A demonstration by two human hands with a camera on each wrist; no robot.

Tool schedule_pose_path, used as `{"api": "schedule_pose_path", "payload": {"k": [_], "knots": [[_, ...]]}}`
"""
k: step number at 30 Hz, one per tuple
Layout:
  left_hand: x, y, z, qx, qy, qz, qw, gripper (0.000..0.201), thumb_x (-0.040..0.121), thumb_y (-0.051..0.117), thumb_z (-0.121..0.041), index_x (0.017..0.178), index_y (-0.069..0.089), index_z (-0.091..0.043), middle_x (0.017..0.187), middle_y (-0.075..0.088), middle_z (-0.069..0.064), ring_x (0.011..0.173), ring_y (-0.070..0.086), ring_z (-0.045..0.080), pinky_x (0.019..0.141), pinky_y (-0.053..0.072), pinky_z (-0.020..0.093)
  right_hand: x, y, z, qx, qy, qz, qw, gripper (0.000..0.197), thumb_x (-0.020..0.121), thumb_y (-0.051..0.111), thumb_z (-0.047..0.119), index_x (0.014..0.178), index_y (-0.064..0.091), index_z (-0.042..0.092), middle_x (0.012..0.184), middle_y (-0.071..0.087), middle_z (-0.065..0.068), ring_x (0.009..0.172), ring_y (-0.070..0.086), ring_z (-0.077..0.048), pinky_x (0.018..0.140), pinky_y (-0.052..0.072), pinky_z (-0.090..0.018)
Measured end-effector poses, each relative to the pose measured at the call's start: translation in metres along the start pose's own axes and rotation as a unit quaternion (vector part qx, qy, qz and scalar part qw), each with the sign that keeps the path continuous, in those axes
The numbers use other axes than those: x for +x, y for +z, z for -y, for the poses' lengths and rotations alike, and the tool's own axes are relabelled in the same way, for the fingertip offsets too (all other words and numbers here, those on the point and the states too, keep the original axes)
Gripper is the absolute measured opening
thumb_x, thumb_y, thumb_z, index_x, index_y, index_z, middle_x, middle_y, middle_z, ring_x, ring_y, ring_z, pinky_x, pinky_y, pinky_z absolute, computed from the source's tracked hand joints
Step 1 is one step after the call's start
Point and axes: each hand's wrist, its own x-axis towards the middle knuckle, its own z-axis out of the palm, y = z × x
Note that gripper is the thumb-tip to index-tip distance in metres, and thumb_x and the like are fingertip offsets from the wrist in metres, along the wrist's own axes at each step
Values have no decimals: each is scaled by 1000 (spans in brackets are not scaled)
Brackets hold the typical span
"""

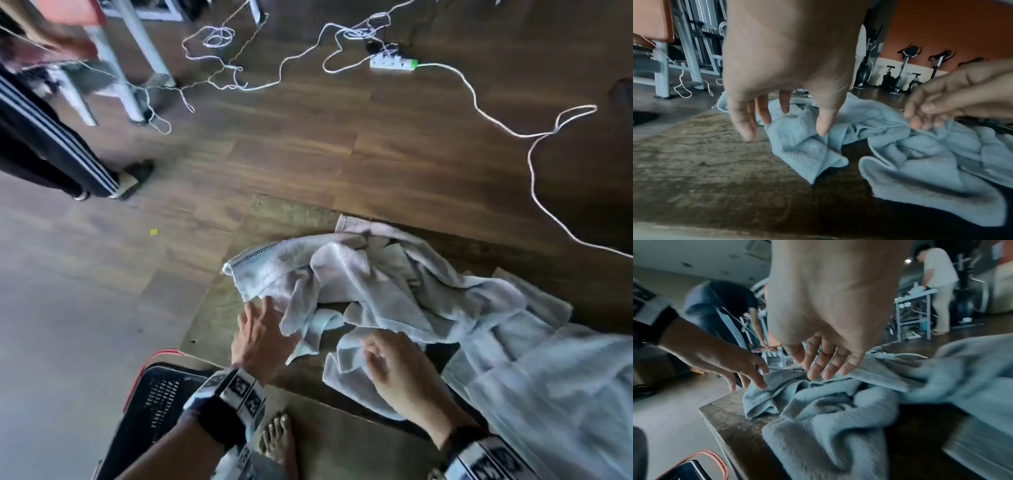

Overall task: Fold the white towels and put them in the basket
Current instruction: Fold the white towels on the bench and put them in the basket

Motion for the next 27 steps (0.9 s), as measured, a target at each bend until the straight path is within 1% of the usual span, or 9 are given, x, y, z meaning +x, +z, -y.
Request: {"api": "schedule_pose_path", "payload": {"k": [3, 7, 10, 12, 14, 17, 20, 22, 27], "knots": [[16, 13, 16, 27, 3, -1, 1000, 52, 74, 67, -53, 112, 45, -26, 112, 41, 8, 109, 43, 32, 81, 48, 43, 27, 25, 7, -48, -86, -35, 995, 18, 92, 55, 32, 107, 59, 22, 99, 62, 8, 94, 56, -14, 86, 47, -29], [30, 13, 15, -30, 138, -64, 988, 36, 73, 51, -41, 86, 61, -10, 84, 55, 14, 83, 58, 37, 65, 47, 36, 46, 54, 7, -81, -134, -65, 986, 41, 89, 58, 36, 127, 47, 26, 121, 55, 7, 112, 52, -18, 101, 40, -32], [9, -4, -7, -165, 216, -70, 960, 23, 75, 53, -36, 75, 60, -15, 69, 61, -1, 68, 59, 18, 61, 41, 26, 50, 59, 21, 15, -129, -64, 989, 89, 84, 66, 41, 154, 12, 37, 139, 52, 1, 121, 56, -23, 101, 47, -46], [-19, -12, -20, -308, 255, -16, 916, 6, 90, 60, -15, 91, 64, -12, 76, 62, -5, 66, 58, 0, 65, 44, 16, 42, 58, 34, 120, -122, -89, 981, 106, 83, 70, 29, 154, -7, 49, 134, 57, -10, 103, 64, -24, 87, 56, -46], [-46, -15, -23, -407, 254, 50, 876, 12, 94, 61, -12, 105, 62, -6, 89, 68, -3, 67, 58, -12, 67, 43, 6, 30, 47, 43, 145, -94, -128, 977, 95, 88, 67, 18, 156, 8, 46, 116, 64, -5, 89, 64, -16, 72, 56, -34], [-68, -13, -12, -405, 302, -4, 863, 20, 91, 65, -21, 108, 64, -11, 99, 70, -3, 87, 63, 10, 74, 47, 12, -2, 23, 56, 130, -43, -157, 978, 51, 96, 60, 18, 144, 46, 30, 106, 71, 1, 93, 69, -22, 75, 56, -37], [-68, 3, 4, -300, 263, -75, 914, 63, 72, 66, -49, 124, 50, -18, 109, 57, 3, 105, 51, 21, 86, 53, 31, -32, -3, 74, 135, -60, -209, 967, 31, 99, 57, 21, 130, 59, 22, 112, 71, 2, 98, 66, -17, 83, 51, -32], [-78, 14, 13, -186, 228, -28, 955, 95, 50, 59, -64, 134, 45, -23, 117, 53, 8, 111, 46, 25, 96, 48, 47, -53, -17, 88, 212, -67, -220, 950, 20, 99, 59, 25, 118, 65, 26, 104, 74, 6, 96, 69, -13, 87, 55, -36], [-99, 5, 26, -280, 197, -14, 939, 21, 84, 68, -37, 91, 70, -18, 75, 68, -1, 68, 65, 16, 60, 53, 26, -76, -51, 106, 347, -47, -246, 904, 36, 83, 68, 43, 117, 66, 31, 104, 76, 2, 98, 72, -20, 89, 59, -47]]}}
